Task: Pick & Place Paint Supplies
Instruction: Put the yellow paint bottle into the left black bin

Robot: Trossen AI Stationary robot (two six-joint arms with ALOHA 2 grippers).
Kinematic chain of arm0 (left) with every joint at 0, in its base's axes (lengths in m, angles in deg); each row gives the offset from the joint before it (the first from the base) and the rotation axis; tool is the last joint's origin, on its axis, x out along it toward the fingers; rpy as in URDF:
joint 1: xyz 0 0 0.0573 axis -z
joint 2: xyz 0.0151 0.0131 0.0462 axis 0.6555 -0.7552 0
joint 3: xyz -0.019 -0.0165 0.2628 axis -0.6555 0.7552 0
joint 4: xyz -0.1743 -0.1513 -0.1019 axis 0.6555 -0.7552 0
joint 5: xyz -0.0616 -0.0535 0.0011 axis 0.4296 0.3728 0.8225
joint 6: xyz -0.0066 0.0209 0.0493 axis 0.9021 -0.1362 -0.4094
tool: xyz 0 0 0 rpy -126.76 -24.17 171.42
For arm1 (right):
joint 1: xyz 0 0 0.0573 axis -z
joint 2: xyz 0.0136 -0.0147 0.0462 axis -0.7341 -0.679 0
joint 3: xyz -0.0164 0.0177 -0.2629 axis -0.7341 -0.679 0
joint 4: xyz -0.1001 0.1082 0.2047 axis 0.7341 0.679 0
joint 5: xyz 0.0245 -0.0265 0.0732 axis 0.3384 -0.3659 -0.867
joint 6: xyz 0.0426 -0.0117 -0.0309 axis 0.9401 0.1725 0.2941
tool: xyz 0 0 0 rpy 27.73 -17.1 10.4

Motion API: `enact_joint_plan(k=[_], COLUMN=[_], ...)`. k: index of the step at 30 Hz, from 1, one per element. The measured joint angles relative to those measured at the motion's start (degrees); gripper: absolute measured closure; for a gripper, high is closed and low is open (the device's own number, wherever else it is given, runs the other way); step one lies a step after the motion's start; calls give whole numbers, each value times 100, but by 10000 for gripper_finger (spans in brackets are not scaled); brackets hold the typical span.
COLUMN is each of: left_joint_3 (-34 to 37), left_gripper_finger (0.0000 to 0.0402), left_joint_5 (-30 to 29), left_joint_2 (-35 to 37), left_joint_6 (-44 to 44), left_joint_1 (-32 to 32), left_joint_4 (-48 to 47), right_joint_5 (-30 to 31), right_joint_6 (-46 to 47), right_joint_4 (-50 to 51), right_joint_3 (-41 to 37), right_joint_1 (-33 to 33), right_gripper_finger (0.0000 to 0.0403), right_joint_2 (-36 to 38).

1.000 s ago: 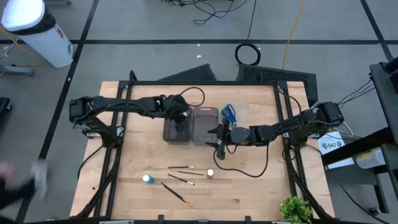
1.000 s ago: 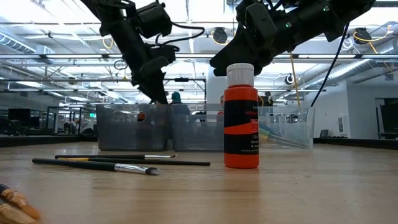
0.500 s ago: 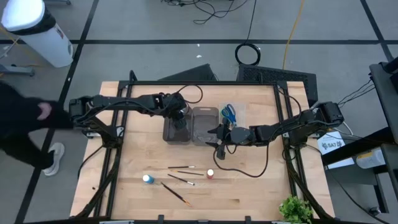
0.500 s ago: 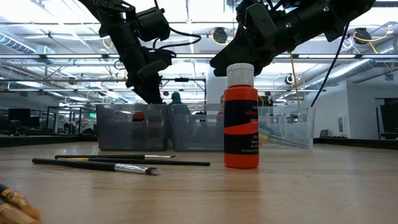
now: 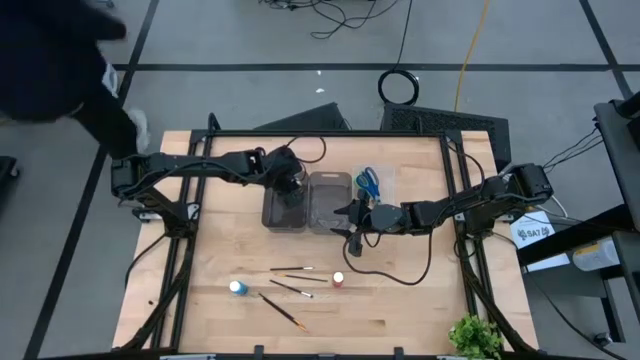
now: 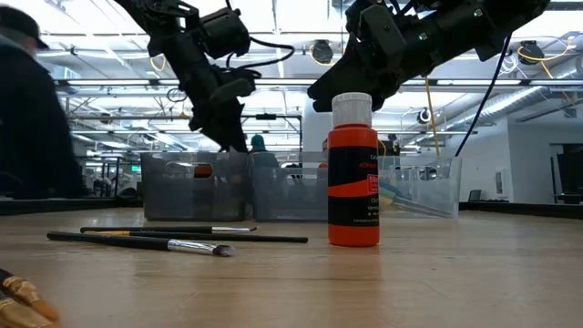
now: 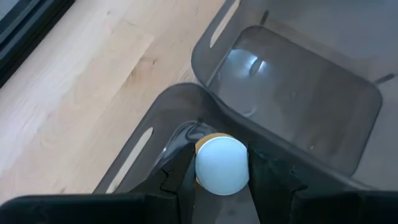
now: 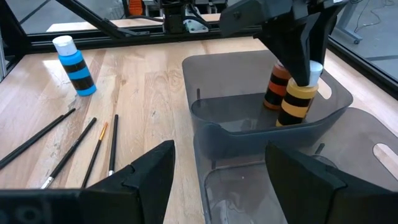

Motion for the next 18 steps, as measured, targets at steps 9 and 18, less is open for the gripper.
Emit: enact_joint_plan(k=[9, 18], left_joint_3=[9, -4], left_gripper_finger=[276, 255], left_joint_5=[7, -31], left_joint_2=[-117, -401], left_joint_6=[12, 107], left_joint_1=[0, 10], left_joint_4=[52, 238], right_joint_5=[2, 2], right_joint_6=[0, 0], right_joint_4=[-1, -4], right_joint_3=[0, 0], right_joint_1=[0, 0], right_gripper_finger=[165, 165], right_joint_2=[1, 0])
